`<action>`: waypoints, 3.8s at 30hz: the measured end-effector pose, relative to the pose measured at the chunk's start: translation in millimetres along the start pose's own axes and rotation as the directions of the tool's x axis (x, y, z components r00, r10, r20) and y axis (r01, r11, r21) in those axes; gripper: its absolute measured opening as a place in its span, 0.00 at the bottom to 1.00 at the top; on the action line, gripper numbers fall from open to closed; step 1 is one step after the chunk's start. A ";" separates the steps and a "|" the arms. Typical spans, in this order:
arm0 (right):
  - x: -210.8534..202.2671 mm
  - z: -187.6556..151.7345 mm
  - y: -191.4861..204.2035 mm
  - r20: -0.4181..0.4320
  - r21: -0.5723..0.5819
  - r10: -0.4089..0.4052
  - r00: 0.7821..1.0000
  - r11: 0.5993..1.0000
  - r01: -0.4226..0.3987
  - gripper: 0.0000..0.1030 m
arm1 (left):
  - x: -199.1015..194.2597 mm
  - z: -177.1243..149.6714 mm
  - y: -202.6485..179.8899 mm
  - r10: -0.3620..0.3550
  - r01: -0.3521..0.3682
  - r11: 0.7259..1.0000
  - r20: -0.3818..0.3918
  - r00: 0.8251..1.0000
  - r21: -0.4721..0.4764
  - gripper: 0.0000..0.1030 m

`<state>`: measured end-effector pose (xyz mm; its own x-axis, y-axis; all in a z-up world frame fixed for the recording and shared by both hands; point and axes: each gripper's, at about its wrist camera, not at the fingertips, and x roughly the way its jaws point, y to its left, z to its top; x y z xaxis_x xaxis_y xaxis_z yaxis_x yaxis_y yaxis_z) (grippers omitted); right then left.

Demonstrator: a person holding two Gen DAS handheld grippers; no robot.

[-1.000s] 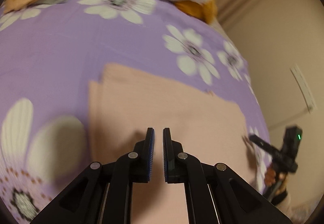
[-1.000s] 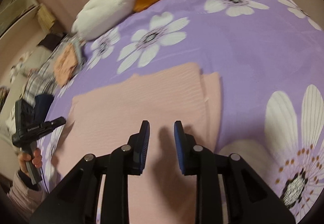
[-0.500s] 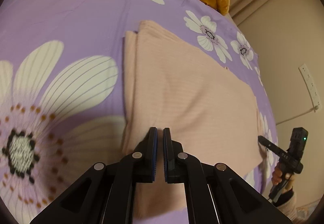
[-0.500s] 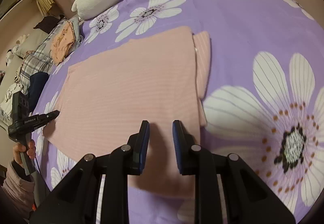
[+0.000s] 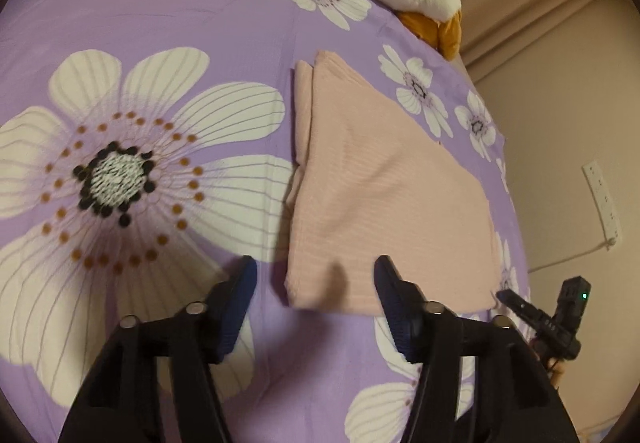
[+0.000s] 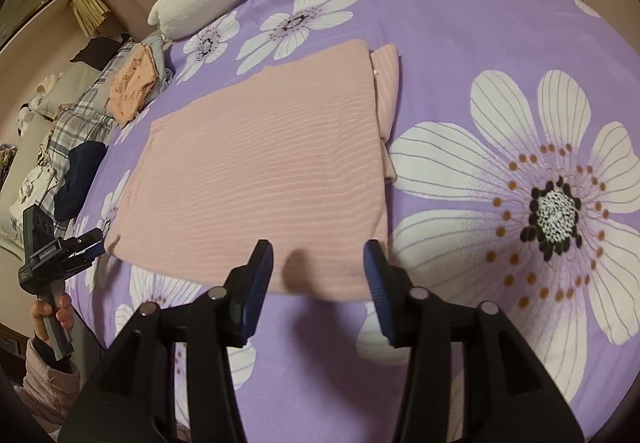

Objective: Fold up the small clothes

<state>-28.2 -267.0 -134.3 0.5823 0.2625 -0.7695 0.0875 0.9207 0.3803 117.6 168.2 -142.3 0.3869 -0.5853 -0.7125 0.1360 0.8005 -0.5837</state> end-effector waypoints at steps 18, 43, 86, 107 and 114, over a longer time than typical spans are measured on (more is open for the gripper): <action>4.4 -15.0 43.3 -0.003 -0.022 0.135 0.991 0.991 -0.135 0.52 | 5.3 -22.0 -8.8 -0.033 0.033 0.999 -0.020 0.999 -0.010 0.58; 34.8 -11.5 84.0 -0.076 -0.066 0.192 0.978 0.978 -0.197 0.52 | 26.8 -13.0 -8.6 -0.080 0.079 0.997 -0.053 0.995 -0.022 0.58; 81.5 20.5 101.3 -0.117 -0.099 0.180 0.977 0.976 -0.192 0.52 | 81.6 61.7 -8.5 -0.223 0.218 0.974 -0.093 0.970 -0.064 0.58; 144.9 90.8 139.6 -0.065 -0.196 0.070 0.995 0.977 -0.081 0.48 | 87.1 79.8 -10.0 -0.081 0.084 0.996 -0.101 0.992 0.027 0.13; 160.2 93.2 144.5 -0.069 -0.261 -0.036 0.997 0.965 0.017 0.35 | 79.8 77.2 -33.1 0.026 -0.018 0.988 -0.048 0.999 0.156 0.09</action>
<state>153.1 -118.8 -154.8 0.5218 0.2485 -0.8161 -0.1163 0.9684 0.2205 214.4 104.9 -149.7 0.3458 -0.5701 -0.7452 0.2698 0.8211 -0.5030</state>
